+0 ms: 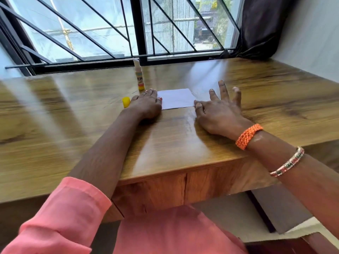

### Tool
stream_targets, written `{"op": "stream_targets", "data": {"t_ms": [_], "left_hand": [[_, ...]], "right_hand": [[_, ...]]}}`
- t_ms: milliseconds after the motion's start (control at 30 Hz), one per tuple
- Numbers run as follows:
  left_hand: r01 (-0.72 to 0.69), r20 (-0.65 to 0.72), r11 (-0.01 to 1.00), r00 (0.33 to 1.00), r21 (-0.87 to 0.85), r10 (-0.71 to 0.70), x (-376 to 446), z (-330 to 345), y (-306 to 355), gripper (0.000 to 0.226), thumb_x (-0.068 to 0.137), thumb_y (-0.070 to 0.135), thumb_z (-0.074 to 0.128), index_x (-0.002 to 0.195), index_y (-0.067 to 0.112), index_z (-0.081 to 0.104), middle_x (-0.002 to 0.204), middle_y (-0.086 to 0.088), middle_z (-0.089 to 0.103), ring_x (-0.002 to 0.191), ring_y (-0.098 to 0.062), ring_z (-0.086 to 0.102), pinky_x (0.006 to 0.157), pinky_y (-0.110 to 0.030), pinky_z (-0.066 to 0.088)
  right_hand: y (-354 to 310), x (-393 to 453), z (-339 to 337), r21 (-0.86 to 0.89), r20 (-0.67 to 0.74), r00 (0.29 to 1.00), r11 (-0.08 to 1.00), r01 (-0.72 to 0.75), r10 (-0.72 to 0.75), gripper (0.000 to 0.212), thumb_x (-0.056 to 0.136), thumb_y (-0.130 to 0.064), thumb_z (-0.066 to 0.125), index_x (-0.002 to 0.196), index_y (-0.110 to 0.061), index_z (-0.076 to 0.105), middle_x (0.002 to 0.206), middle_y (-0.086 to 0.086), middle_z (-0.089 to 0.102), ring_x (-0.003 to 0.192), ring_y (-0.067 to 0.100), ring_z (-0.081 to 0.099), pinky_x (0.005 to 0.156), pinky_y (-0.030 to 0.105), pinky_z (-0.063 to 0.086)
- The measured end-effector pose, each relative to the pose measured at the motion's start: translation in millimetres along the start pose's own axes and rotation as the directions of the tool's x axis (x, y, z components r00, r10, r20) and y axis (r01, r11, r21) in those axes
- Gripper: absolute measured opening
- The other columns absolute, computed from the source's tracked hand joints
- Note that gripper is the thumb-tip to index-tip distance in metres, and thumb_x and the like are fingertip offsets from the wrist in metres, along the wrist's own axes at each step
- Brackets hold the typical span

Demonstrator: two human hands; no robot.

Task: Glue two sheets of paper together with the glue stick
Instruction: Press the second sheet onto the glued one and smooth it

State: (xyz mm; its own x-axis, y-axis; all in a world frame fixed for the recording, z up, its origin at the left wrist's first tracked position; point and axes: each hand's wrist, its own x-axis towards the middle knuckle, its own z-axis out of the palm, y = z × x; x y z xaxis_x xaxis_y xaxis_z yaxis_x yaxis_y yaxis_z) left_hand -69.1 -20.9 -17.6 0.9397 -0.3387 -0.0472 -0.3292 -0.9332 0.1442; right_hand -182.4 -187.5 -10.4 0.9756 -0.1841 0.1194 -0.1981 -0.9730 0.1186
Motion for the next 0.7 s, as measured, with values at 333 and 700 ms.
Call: {"op": "stream_targets", "data": {"t_ms": [333,700], "left_hand": [[-0.004,-0.006,1.0,1.0,0.006,0.005,0.5,0.4,0.9,0.055,0.102,0.036,0.015,0.152,0.014,0.007,0.161,-0.001,0.002,0.148,-0.015,0.002,0.12,-0.036,0.001],[-0.011,-0.016,1.0,1.0,0.008,0.011,4.8,2.8,0.1,0.054,0.102,0.034,0.016,0.151,0.013,0.008,0.161,-0.002,0.001,0.148,-0.015,0.002,0.12,-0.037,0.003]], "right_hand": [[14.0,-9.2,-3.0,0.075,-0.009,0.994,0.991,0.109,-0.108,0.044,0.099,-0.037,0.024,0.142,-0.038,0.034,0.16,0.011,0.003,0.145,0.03,-0.017,0.111,0.057,-0.007],[13.6,-5.2,-1.9,0.142,-0.079,0.983,0.975,0.173,-0.164,0.039,0.095,-0.034,0.034,0.13,-0.036,0.05,0.159,0.006,0.014,0.147,0.024,-0.003,0.11,0.05,0.0]]}}
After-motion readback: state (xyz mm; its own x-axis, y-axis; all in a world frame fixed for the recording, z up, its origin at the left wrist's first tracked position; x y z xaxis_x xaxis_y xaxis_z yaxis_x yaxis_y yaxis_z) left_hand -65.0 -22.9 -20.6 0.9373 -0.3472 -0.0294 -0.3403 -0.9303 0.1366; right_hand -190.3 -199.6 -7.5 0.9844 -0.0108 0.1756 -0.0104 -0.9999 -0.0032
